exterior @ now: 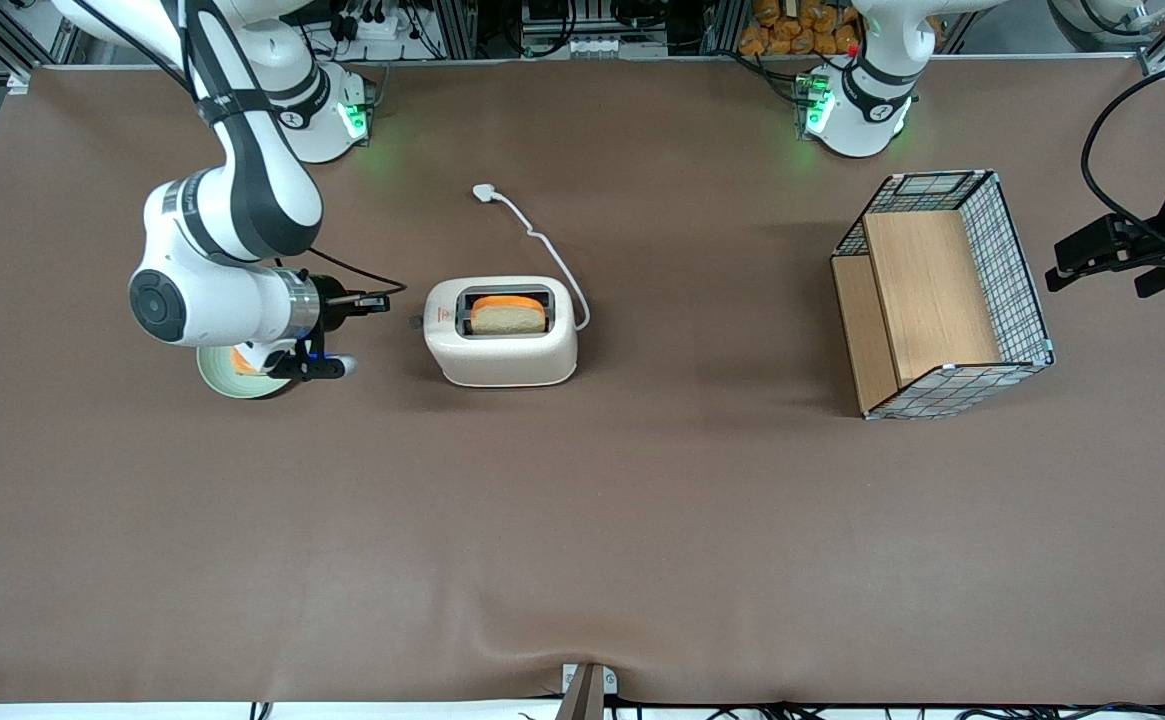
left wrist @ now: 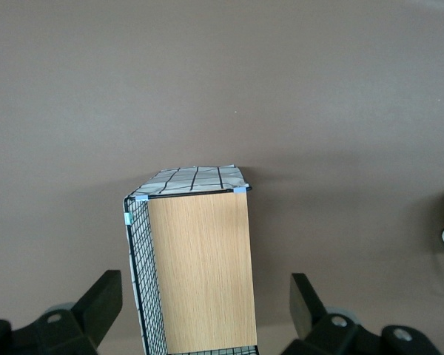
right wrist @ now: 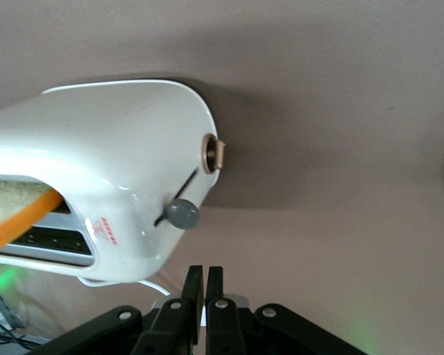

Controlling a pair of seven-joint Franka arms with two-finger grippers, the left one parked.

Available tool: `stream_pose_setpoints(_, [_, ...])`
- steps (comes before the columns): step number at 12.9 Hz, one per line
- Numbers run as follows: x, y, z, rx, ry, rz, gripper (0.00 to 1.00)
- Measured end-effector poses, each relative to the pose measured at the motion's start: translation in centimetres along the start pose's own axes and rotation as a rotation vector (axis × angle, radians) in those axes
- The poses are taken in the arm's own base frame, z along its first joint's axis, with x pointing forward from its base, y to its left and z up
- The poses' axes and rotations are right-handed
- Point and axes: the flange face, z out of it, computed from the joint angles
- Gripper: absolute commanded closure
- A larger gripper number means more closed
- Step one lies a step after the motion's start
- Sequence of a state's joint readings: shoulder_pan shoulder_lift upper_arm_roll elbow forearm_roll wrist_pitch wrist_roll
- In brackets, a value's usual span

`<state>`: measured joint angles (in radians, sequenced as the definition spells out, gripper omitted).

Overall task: Press toaster button with right arm
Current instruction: 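Position the right gripper fingertips on top of the toaster lever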

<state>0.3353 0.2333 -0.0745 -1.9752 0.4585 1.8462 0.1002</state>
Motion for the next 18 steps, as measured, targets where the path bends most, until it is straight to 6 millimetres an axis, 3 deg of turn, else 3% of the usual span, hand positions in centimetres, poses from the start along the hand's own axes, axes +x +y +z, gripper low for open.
stream_pose_setpoints(8, [0.8,-0.1,0.7,0.108,0.002,0.052,1.00])
stream_pose_setpoints(14, [1.2,2.6,2.9,0.203,-0.007,0.059,1.00])
stream_pose_setpoints(18, [1.4,2.5,2.9,0.215,0.014,0.064,1.00])
